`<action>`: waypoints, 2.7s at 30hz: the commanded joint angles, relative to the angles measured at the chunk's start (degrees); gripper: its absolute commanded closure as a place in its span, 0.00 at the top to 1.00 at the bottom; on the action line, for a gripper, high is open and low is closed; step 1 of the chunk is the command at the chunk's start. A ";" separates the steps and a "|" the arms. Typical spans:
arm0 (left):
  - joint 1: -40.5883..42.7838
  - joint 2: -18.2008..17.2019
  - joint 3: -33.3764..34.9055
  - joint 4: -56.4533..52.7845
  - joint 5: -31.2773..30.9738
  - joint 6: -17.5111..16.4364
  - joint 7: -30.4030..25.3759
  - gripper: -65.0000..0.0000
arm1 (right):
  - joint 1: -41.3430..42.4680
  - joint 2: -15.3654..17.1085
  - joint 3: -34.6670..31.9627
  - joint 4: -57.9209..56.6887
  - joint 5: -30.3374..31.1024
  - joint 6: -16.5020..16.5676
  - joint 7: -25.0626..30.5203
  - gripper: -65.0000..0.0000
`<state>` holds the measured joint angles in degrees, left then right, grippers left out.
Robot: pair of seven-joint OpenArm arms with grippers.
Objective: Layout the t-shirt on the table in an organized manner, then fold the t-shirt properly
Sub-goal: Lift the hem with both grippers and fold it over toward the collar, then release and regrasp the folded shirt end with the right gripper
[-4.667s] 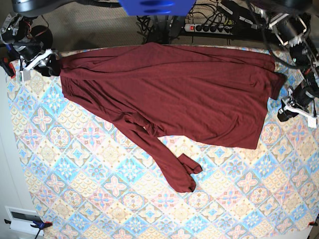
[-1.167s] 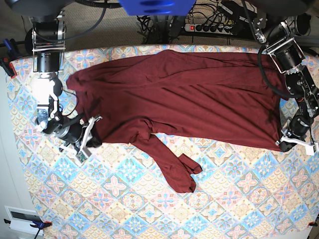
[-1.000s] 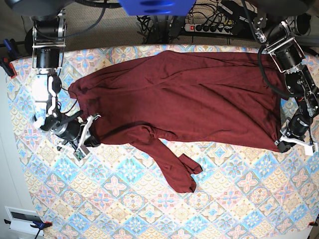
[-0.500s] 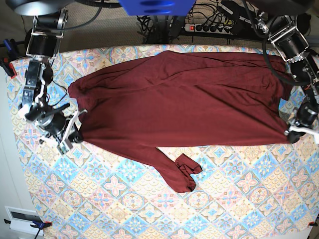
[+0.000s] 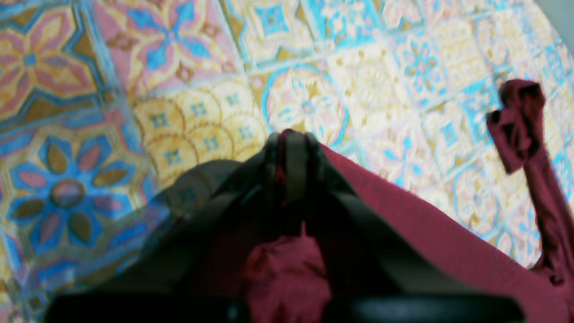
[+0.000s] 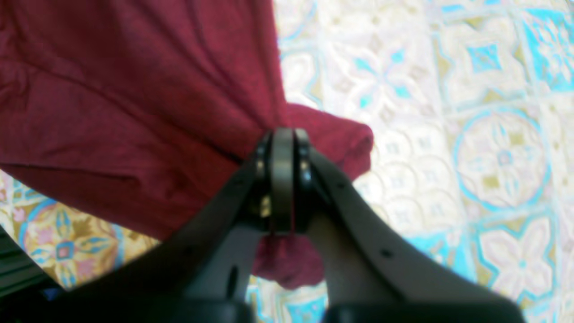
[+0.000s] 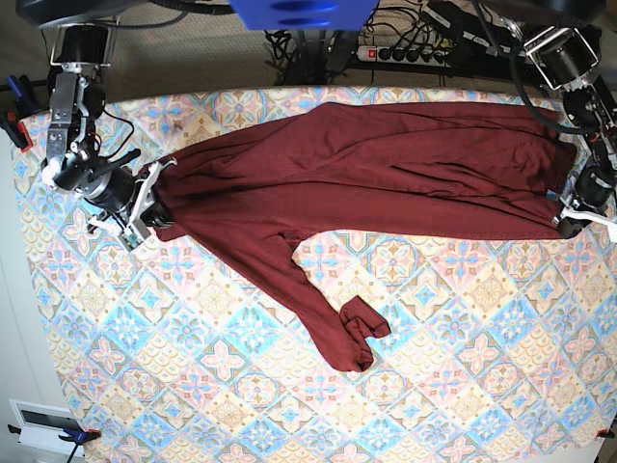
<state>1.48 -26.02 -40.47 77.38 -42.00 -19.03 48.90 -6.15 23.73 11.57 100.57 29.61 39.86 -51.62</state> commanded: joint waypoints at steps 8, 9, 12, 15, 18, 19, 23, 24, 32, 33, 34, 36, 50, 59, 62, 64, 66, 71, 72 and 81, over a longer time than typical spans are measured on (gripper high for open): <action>4.90 -2.68 -5.55 1.25 -0.60 -0.18 -1.12 0.00 | -4.44 0.85 3.15 1.01 0.94 0.14 1.11 0.00; 5.34 -2.77 -5.55 1.25 -0.60 -0.18 -1.12 0.00 | -4.88 0.85 3.24 1.01 0.94 0.14 1.11 0.00; 6.66 -3.83 -5.29 1.16 -0.42 -0.18 -1.12 0.00 | -5.67 0.85 3.06 1.01 0.94 0.14 1.02 0.00; 7.54 -3.56 -4.06 1.16 -0.24 -0.18 -1.04 0.00 | -5.67 0.85 2.98 1.01 0.94 0.14 1.02 0.00; 9.03 -3.83 -1.86 1.08 -0.16 -0.09 -1.04 0.00 | -5.67 0.85 2.98 1.01 0.86 0.14 1.02 0.00; 9.29 -3.83 -1.60 1.08 -0.16 -0.01 -1.04 0.00 | -5.67 0.85 2.89 1.01 0.86 0.14 1.02 0.00; 9.65 -3.65 -1.42 0.90 0.02 0.26 -1.04 0.01 | -5.67 0.85 2.10 1.27 0.86 0.14 1.20 0.00; 9.65 -3.74 -1.33 0.90 0.11 0.26 -0.95 0.02 | -5.50 0.85 1.83 1.80 0.86 0.14 1.20 0.00; 9.03 -3.65 -1.42 1.16 0.99 0.08 3.45 0.43 | -4.35 0.58 1.75 5.05 0.77 0.14 1.37 0.20; 9.03 -3.56 -1.51 1.16 0.99 0.08 3.45 0.45 | -3.03 0.49 1.31 5.32 0.77 0.14 1.29 0.23; 9.03 -3.56 -1.51 1.16 0.99 0.08 3.45 0.47 | -1.72 0.49 0.34 5.23 0.77 0.14 1.37 0.26; 9.03 -3.56 -1.51 1.16 0.90 0.08 3.45 0.47 | 1.54 0.49 -2.56 3.91 0.59 0.14 1.46 0.31; 9.03 -3.65 -1.86 1.16 -8.16 0.17 3.45 0.47 | 17.98 -2.67 -10.12 -15.61 -12.95 0.14 5.24 0.34; 8.33 -3.65 -1.86 1.16 -8.16 0.17 3.45 0.47 | 17.89 -2.67 -10.12 -25.28 -13.03 0.14 7.35 0.34; 7.45 -3.65 -1.77 1.16 -8.07 0.17 3.53 0.47 | 17.71 -2.67 -10.30 -25.63 -13.12 0.14 7.35 0.33; 7.36 -3.65 -1.77 1.16 -8.07 0.17 3.53 0.47 | 17.89 -2.67 -11.79 -25.63 -13.12 0.14 7.35 0.30; 7.01 -3.56 -1.77 1.16 -8.07 0.17 3.53 0.47 | 17.89 -2.67 -13.29 -25.63 -13.21 0.14 7.35 0.19; 6.22 -3.56 -1.77 1.16 -7.89 0.17 3.53 0.47 | 17.89 -2.67 -12.58 -24.93 -13.03 0.14 7.00 0.01; 6.22 -3.56 -1.77 1.16 -7.89 0.17 3.53 0.47 | 17.63 -2.67 -12.23 -24.57 -12.86 0.14 7.00 0.01; 5.07 -3.56 -1.77 1.08 -7.89 0.17 3.53 0.47 | 9.89 -2.32 -0.28 -14.99 -12.86 0.14 4.01 0.00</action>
<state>6.85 -28.10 -41.87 77.58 -49.47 -18.61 53.34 2.22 20.43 10.59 83.70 15.57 39.90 -49.47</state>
